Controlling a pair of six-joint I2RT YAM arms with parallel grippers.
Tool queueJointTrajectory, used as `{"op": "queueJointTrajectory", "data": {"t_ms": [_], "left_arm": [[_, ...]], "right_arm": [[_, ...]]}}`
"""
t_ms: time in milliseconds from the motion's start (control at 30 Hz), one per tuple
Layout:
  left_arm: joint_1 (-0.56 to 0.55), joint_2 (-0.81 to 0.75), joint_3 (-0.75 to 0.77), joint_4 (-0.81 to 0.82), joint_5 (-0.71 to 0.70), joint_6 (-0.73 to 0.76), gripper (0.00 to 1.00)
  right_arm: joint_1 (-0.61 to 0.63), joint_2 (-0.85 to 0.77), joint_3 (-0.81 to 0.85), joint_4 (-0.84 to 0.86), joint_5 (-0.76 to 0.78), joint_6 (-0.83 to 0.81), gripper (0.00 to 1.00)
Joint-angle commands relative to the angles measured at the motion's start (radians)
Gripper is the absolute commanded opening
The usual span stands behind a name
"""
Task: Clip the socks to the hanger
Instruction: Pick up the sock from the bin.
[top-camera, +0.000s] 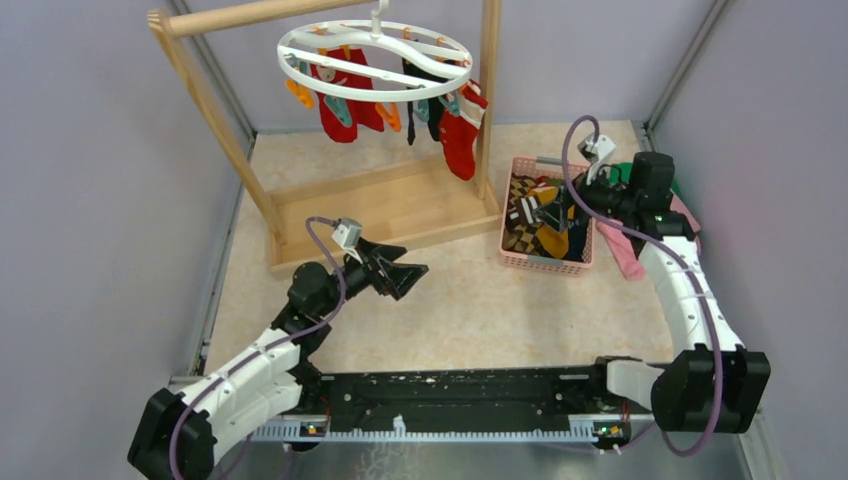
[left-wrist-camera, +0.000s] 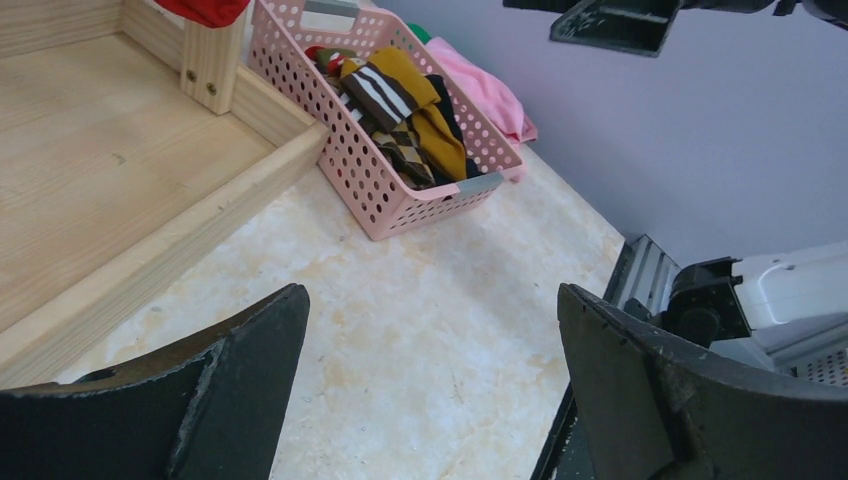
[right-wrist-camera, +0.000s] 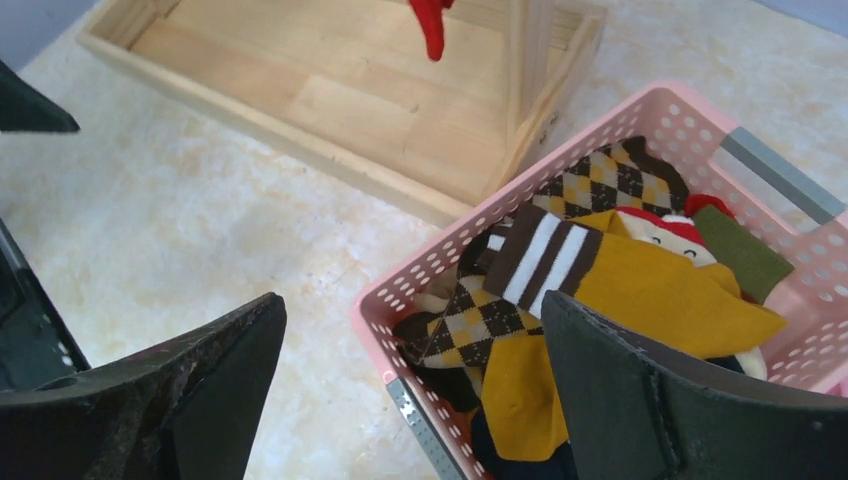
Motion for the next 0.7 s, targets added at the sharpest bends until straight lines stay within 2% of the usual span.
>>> {"op": "queueJointTrajectory", "data": {"t_ms": [0,167,267,367,467,533,667], "left_arm": [[0.003,-0.007,-0.049,0.184,0.046,-0.033,0.99],[0.003,0.000,-0.082,0.256,0.058,-0.051,0.99],[0.004,0.003,-0.092,0.282,0.063,-0.058,0.99],[0.003,-0.001,-0.098,0.279,0.059,-0.054,0.99],[0.003,0.005,-0.106,0.290,0.046,-0.053,1.00],[0.004,0.016,-0.106,0.298,0.045,-0.054,1.00],[0.003,0.025,-0.104,0.306,0.053,-0.068,1.00]], "right_arm": [[0.020,0.044,0.076,-0.179,-0.008,-0.307,0.99],[0.020,0.136,0.109,-0.155,0.115,-0.271,0.98],[0.019,0.227,0.139,-0.158,0.183,-0.289,0.86],[0.029,0.304,0.185,-0.245,0.138,-0.394,0.75],[0.084,0.318,0.187,-0.229,0.155,-0.452,0.73],[0.126,0.337,0.202,-0.197,0.196,-0.456,0.70],[0.188,0.415,0.261,-0.177,0.290,-0.420,0.54]]}}
